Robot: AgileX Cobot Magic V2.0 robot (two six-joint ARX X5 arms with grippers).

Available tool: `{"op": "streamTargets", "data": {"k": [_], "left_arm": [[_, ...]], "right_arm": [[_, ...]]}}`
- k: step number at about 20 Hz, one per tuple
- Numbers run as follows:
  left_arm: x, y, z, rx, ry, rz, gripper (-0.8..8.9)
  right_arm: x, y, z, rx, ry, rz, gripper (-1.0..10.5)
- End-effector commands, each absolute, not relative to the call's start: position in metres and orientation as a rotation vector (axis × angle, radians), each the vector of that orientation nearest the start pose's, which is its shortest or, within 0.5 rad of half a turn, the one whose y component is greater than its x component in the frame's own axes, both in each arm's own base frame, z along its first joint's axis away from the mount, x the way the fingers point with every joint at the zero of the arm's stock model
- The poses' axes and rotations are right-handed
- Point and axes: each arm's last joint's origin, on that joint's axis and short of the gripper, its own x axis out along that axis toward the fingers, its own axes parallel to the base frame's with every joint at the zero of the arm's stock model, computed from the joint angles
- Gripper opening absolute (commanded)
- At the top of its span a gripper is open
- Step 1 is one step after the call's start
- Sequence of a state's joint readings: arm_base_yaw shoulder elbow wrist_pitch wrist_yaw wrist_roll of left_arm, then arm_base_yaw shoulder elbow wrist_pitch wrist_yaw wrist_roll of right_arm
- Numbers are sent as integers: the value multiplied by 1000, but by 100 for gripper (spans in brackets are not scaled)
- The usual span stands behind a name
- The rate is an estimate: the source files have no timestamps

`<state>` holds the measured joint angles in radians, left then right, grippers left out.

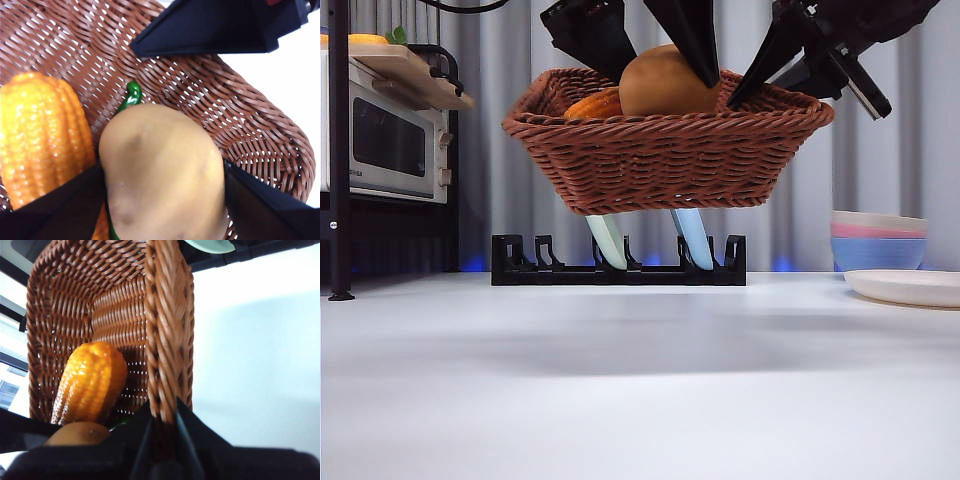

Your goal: Pick up the basket,pick up the corn from the table,pick up the potato from the table,pick up the cucumber from the table,put all items into the basket

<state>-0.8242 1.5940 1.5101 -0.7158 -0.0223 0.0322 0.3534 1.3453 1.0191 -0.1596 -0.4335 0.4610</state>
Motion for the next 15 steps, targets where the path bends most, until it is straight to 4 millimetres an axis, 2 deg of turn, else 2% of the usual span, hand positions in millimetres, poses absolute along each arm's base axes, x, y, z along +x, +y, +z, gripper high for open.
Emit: {"op": "streamTargets", "data": {"k": [1,4,8,12,15], "left_arm": [[233,-251,336,355,739,-768,570],[225,-243,352,335,694,-773,565],[198,-213,396,274,553,-780,565],[162,-172,438,211,384,-737,565],[138,-143,459,173,282,-679,564]], "right_arm": [[273,115,299,467,646,653,-11],[273,114,299,466,645,647,-11],[277,114,294,453,652,592,-12],[293,120,265,458,754,565,-12],[305,126,237,496,867,521,-12]]}}
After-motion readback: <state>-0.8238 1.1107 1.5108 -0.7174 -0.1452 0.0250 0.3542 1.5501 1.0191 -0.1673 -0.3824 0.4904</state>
